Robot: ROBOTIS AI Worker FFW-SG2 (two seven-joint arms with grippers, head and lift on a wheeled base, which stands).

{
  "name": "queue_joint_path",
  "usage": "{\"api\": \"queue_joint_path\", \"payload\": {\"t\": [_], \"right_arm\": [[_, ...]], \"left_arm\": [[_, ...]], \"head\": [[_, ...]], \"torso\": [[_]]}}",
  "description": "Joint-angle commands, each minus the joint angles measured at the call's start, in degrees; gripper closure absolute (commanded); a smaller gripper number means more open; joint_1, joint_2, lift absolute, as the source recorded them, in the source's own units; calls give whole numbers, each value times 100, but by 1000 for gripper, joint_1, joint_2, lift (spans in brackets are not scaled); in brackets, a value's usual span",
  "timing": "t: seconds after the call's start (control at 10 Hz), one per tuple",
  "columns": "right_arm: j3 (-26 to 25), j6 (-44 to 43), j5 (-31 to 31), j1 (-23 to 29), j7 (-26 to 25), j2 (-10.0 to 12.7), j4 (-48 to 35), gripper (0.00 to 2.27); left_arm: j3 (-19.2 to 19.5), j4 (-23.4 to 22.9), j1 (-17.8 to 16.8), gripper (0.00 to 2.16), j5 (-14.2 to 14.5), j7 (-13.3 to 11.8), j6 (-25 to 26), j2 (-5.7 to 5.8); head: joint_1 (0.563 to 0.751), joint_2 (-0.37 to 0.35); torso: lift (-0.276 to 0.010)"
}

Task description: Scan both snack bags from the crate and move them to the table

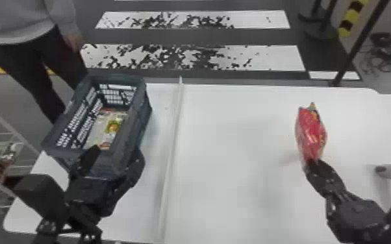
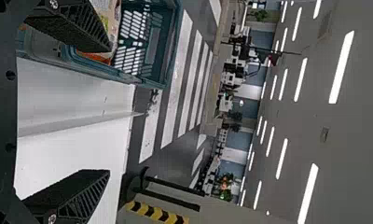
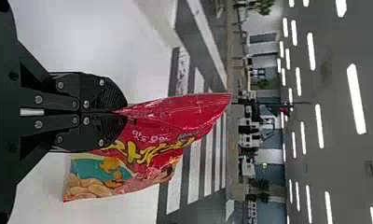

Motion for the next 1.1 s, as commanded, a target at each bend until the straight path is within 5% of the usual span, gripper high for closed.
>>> {"api": "queue_joint_path", "payload": {"t": [0.0, 0.2, 0.4, 0.5, 0.7, 0.9, 1.0], "right_arm": [[-637, 330, -1571, 7, 583, 310, -249, 2243], [-1498, 2035, -3961, -28, 1383, 582, -258, 2246], [-1999, 3072, -5614, -46, 2016, 714, 182, 2246], [-2131, 3230, -5974, -55, 2209, 775, 349, 2246], [-2193, 3124, -6071, -134, 2148, 819, 850, 2246], [-2096, 2421, -5332, -134, 1928, 899, 1219, 2223], [-2114, 2456, -5113, -46, 1928, 916, 1227, 1774]], "left_arm": [[-50, 4, -8, 70, -10, 0, 0, 0], [-94, 12, -8, 70, -36, 0, 0, 18], [-94, 30, 1, 70, -53, 0, 0, 18], [-120, 30, 1, 70, -62, 0, 0, 27], [-191, 39, -8, 70, -80, 9, -35, 18], [-208, 39, -8, 70, -124, 9, -35, 9], [-200, 39, -8, 70, -124, 9, -35, 9]], "head": [[695, 29], [695, -28], [695, -48], [695, -51], [695, -74], [695, -127], [695, -150]], "torso": [[-87], [-87], [-87], [-87], [-87], [-87], [-87]]}}
